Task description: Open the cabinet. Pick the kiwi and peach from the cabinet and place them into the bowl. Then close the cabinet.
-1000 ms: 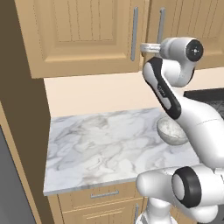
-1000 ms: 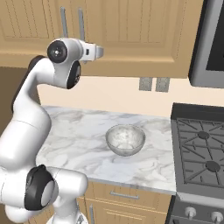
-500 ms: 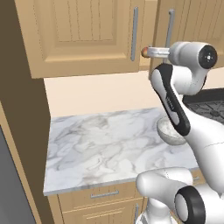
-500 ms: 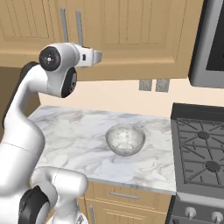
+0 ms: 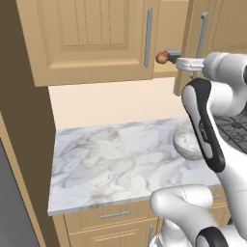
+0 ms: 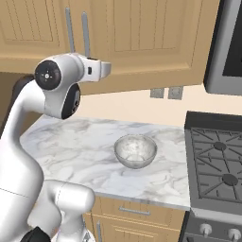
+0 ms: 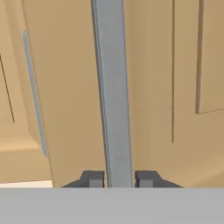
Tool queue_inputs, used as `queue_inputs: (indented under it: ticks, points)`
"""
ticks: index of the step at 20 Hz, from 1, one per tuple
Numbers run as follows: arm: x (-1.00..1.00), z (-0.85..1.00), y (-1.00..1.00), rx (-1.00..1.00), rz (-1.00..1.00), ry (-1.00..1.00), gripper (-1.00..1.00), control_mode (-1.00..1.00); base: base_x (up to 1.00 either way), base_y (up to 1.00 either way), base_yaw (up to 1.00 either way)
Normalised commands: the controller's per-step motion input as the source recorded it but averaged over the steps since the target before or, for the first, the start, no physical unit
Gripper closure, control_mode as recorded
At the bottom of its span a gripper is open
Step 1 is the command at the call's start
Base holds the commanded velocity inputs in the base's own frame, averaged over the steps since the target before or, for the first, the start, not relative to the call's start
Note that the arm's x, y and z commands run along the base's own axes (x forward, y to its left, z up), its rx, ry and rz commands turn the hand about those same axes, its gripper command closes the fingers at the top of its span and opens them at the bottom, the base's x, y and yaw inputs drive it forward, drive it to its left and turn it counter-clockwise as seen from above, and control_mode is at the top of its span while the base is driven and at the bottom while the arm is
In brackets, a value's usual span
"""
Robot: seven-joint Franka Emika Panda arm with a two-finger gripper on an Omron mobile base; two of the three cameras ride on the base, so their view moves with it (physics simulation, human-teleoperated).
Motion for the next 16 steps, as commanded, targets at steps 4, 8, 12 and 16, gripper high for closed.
queue_inputs:
  ticks: [4, 8, 12, 16]
  points:
    - [-0.70, 0.00, -0.10, 0.00, 0.00, 0.00, 1.00, -1.00, 0.00, 0.00, 0.00]
    - [-0.67, 0.00, -0.07, 0.00, 0.00, 0.00, 1.00, -1.00, 0.00, 0.00, 0.00]
    - [-0.66, 0.00, -0.03, 0.00, 0.00, 0.00, 1.00, -1.00, 0.00, 0.00, 0.00]
    - [-0.61, 0.00, 0.00, 0.00, 0.00, 0.00, 1.00, -1.00, 0.00, 0.00, 0.00]
